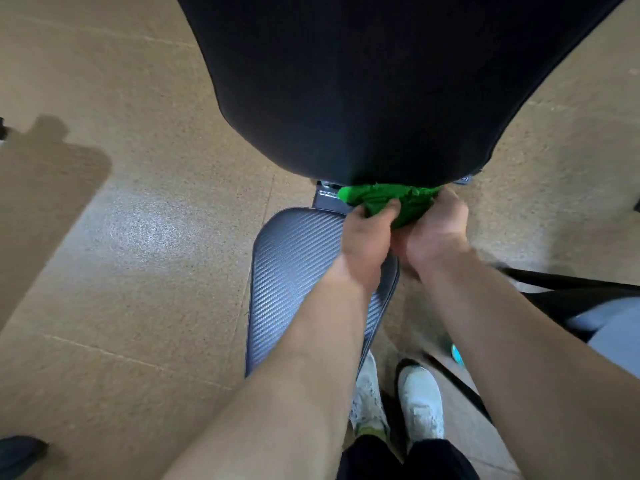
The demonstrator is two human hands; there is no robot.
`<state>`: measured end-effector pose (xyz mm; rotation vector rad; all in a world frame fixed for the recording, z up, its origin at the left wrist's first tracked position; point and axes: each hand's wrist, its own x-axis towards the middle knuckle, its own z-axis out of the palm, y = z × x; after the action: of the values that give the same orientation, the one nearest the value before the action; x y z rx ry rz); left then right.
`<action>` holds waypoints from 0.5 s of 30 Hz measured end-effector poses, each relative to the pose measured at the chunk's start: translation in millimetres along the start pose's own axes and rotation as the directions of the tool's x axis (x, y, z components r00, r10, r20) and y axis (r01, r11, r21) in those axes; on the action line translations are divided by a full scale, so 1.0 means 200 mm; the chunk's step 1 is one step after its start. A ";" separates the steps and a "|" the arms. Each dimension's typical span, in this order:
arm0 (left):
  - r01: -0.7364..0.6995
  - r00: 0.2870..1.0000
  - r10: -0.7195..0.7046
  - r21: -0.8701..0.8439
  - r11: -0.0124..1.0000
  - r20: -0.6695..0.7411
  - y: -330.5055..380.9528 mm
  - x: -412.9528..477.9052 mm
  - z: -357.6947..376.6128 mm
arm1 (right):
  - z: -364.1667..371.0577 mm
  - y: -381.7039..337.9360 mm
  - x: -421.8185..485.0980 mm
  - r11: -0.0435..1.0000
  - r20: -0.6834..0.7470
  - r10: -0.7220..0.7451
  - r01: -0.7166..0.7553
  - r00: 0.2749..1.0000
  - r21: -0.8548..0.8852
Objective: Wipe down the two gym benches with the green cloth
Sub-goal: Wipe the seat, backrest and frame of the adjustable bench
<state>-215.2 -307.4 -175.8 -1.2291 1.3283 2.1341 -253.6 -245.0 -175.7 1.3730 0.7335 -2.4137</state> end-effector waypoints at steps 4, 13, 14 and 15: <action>0.081 0.973 -0.048 0.143 0.986 -0.226 -0.07 0.09 0.11 | -0.04 -0.12 -0.06 0.975 -0.089 -0.057 0.036 0.994 -0.219; 0.067 0.921 -0.194 -0.353 0.933 -0.337 0.17 0.14 -0.02 | -0.10 -0.01 -0.03 0.992 -0.045 0.112 -0.114 0.993 -0.050; 0.040 0.915 -0.190 -0.387 0.921 -0.357 0.17 0.16 -0.05 | -0.08 0.02 -0.03 0.990 0.012 0.138 -0.138 0.990 0.002; 0.013 0.917 -0.176 -0.412 0.911 -0.359 0.20 0.17 -0.09 | -0.04 0.05 0.00 0.986 0.048 0.164 -0.165 0.985 0.019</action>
<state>-253.0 -347.2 -184.4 -1.9281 0.9503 2.2379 -242.8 -247.9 -181.7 1.3262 0.5589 -2.3227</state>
